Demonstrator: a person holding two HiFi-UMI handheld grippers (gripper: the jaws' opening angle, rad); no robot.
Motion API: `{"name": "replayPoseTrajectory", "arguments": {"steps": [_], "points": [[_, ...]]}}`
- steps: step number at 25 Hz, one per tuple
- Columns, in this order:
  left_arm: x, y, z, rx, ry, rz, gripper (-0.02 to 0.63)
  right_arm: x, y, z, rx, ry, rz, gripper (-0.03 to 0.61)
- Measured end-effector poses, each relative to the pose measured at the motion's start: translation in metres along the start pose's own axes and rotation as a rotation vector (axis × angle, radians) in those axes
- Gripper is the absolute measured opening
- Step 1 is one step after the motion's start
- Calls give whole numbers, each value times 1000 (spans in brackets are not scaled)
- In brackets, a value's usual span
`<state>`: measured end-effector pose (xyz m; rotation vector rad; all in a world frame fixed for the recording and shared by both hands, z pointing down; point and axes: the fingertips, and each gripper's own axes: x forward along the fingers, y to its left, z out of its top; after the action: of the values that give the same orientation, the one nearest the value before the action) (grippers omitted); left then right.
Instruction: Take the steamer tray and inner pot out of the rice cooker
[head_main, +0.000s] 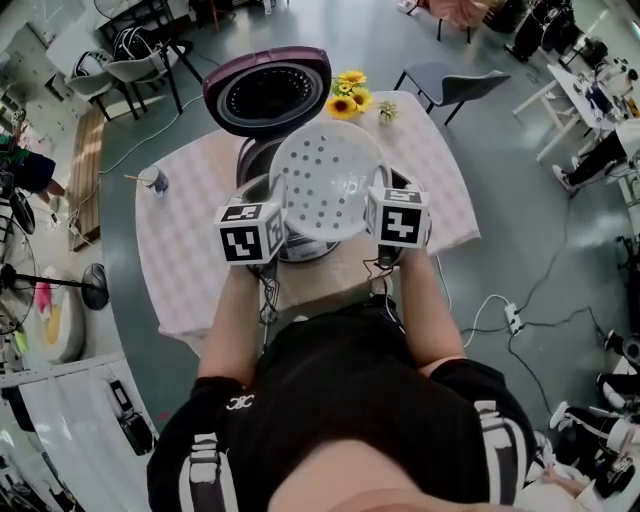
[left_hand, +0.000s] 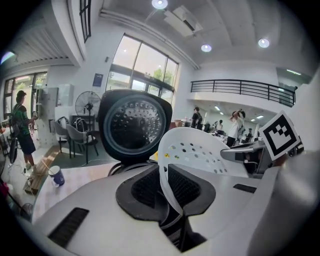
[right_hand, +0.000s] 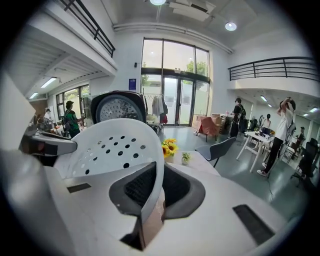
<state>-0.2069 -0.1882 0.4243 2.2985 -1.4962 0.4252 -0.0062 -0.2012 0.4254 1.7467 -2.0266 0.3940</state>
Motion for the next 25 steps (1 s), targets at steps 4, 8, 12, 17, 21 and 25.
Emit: {"name": "replayPoseTrajectory", "arguments": {"steps": [4,8,12,17,21,25], "points": [[34,-30,11,4,17,-10,49,8,-43,7,-19,-12,-22,35],[80,-75,23,0,26,-12,49,24,-105,7,-21,-7,-17,37],[133,-121,30,-8,31,-1,49,53,-170,0,-12,18,7,35],[194,-152,35,-33,59,33,51,94,-230,3,-21,45,45,35],[237,-173,39,-61,65,52,51,132,-269,3,-27,72,84,35],[273,-183,31,-118,80,81,51,168,-295,-2,-48,103,131,34]]}}
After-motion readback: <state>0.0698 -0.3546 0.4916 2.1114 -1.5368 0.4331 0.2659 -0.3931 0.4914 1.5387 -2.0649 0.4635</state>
